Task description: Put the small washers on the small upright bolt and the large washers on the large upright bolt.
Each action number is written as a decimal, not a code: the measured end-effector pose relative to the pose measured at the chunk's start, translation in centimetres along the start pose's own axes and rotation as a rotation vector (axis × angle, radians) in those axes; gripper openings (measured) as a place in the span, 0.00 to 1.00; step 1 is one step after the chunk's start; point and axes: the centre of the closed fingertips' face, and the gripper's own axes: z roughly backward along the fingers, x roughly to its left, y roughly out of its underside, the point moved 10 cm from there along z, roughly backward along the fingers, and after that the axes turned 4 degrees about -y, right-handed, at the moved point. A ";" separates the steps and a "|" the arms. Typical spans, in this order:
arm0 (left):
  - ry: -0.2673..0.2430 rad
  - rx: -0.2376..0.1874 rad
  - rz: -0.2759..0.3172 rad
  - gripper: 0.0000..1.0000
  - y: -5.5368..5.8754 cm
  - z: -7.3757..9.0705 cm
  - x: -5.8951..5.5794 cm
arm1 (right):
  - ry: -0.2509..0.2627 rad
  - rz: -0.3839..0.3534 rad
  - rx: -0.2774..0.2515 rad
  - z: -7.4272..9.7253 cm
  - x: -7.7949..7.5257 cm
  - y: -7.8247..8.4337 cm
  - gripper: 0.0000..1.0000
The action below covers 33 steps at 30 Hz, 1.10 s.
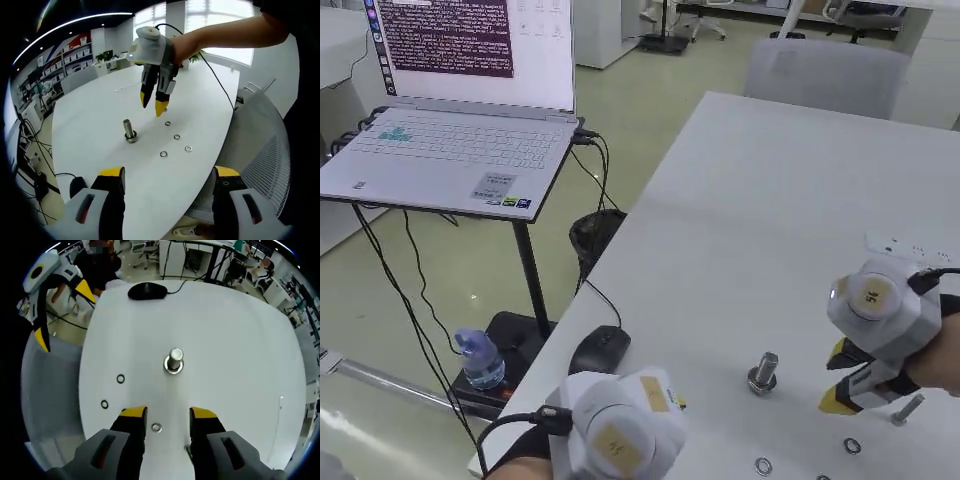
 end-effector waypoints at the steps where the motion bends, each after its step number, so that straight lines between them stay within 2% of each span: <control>1: -0.001 0.001 0.000 0.70 0.0 0.0 0.0 | -0.002 -0.007 -0.002 0.1 0.2 0.4 0.35; 15: -0.001 0.002 0.006 0.71 -0.4 -0.3 -0.3 | -0.009 -0.017 -0.024 0.2 1.7 4.1 0.34; 25: -0.006 0.006 0.005 0.70 -0.5 -0.3 -0.4 | -0.003 -0.022 -0.031 -1.5 1.8 4.9 0.30; 33: -0.005 0.014 0.007 0.69 -0.3 -0.2 -0.5 | -0.003 -0.011 -0.003 -3.2 1.8 5.2 0.27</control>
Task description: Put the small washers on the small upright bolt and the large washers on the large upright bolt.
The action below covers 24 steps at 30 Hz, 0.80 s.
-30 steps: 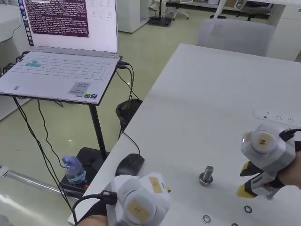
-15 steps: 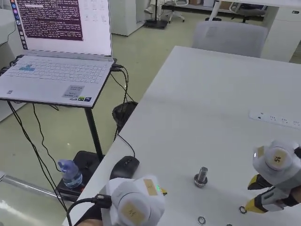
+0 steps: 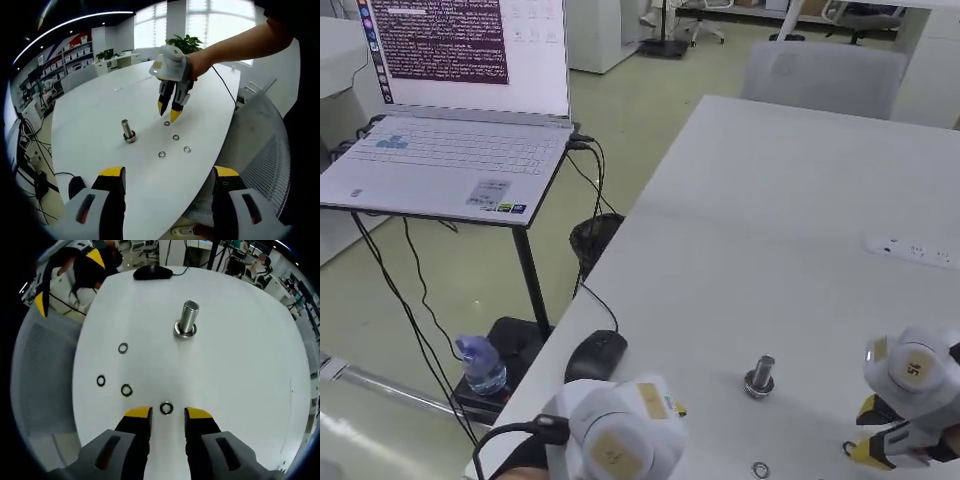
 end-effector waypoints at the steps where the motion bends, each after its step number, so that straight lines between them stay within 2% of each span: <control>1: 0.000 0.001 -0.001 0.69 0.0 0.0 0.0 | -0.002 -0.002 0.000 -0.2 0.0 0.0 0.27; 6: 0.001 0.008 -0.001 0.68 0.2 -0.1 0.1 | -0.006 -0.002 0.011 -0.6 -0.1 0.0 0.26; 11: 0.010 -0.010 0.011 0.68 0.1 -0.1 0.1 | -0.006 -0.017 0.032 -1.3 -0.2 0.0 0.25; 17: 0.007 -0.005 0.008 0.67 0.1 -0.1 0.2 | -0.004 -0.012 0.054 -1.7 -0.1 0.2 0.23; 24: 0.013 -0.001 0.008 0.66 0.3 -0.2 0.2 | -0.008 -0.025 0.047 -1.6 -0.1 0.1 0.21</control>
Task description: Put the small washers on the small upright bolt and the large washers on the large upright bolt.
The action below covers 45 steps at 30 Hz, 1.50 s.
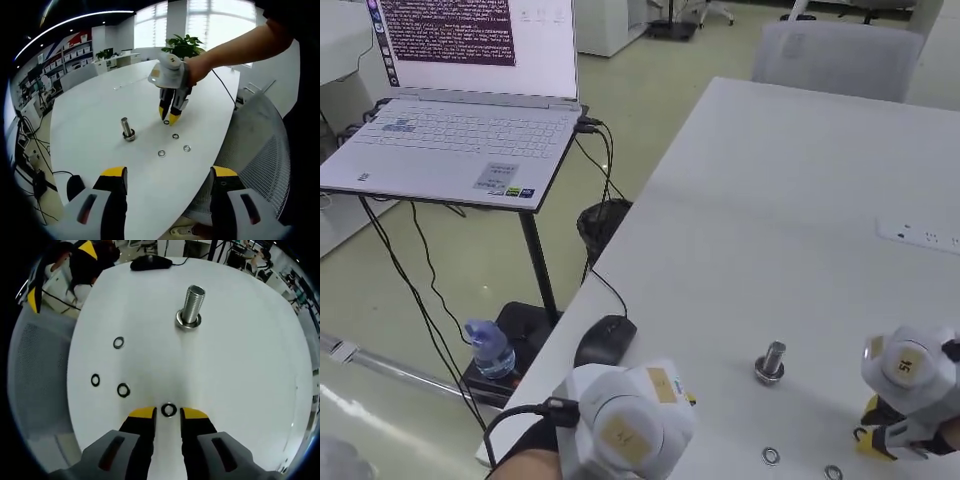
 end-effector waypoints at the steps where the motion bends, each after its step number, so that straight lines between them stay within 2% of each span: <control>1: 0.000 0.000 0.000 0.66 0.0 0.0 0.0 | 0.000 -0.002 -0.001 0.0 0.0 0.0 0.20; 8: 0.003 0.000 -0.001 0.65 0.0 0.0 0.0 | 0.005 -0.006 0.002 0.0 -0.1 0.0 0.17; 22: 0.000 0.000 -0.005 0.63 0.0 0.0 -0.2 | 0.014 -0.012 0.044 -0.1 0.1 -0.3 0.13; 31: -0.015 -0.009 0.001 0.63 -0.3 0.2 -0.6 | 0.007 -0.046 0.016 0.2 0.6 0.0 0.13; 36: -0.022 -0.006 0.015 0.63 -0.1 0.1 -0.9 | 0.007 -0.071 -0.003 1.7 0.9 0.3 0.13; 45: -0.040 -0.009 0.027 0.63 -0.5 -0.3 -0.7 | 0.016 -0.135 -0.046 5.2 1.0 2.2 0.12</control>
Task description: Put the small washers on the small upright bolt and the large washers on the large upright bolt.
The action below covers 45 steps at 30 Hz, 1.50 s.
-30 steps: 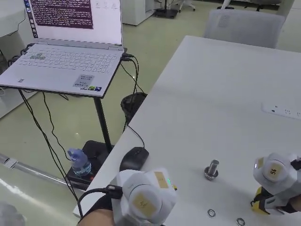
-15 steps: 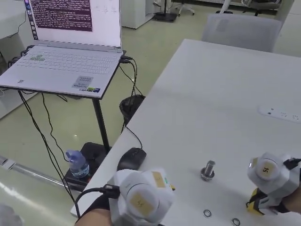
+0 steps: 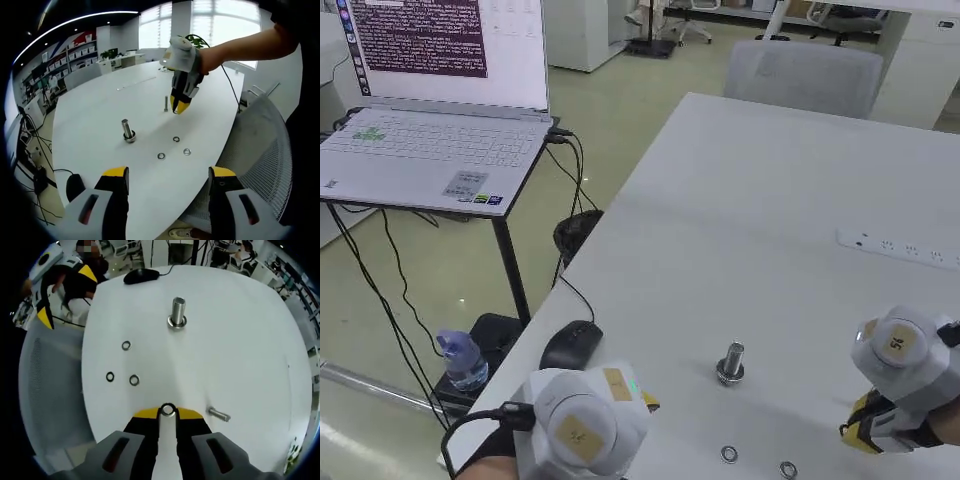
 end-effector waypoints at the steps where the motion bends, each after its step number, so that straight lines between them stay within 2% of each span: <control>1: -0.003 -0.001 -0.001 0.63 -0.1 0.0 0.0 | -0.001 -0.006 -0.003 0.3 0.0 0.1 0.12; 5: -0.012 -0.004 0.001 0.63 -0.5 -0.2 0.1 | 0.010 -0.016 -0.010 1.3 0.0 0.9 0.12; 11: -0.015 -0.003 -0.003 0.63 -0.8 -0.4 -0.1 | 0.014 -0.029 -0.007 1.9 -0.2 2.0 0.12; 19: -0.019 0.002 -0.006 0.63 -0.9 -0.5 -0.1 | 0.042 -0.064 -0.005 2.8 -2.1 3.0 0.12; 26: -0.018 0.007 -0.009 0.63 -1.0 -0.7 0.0 | 0.069 -0.064 -0.019 3.7 -3.7 2.3 0.12; 33: -0.024 0.006 -0.008 0.63 -1.4 -0.6 0.5 | 0.074 -0.040 -0.013 3.5 -5.1 1.4 0.12; 45: -0.013 0.004 0.000 0.70 -1.5 -1.2 0.9 | 0.072 -0.007 0.009 3.2 -5.2 0.1 0.12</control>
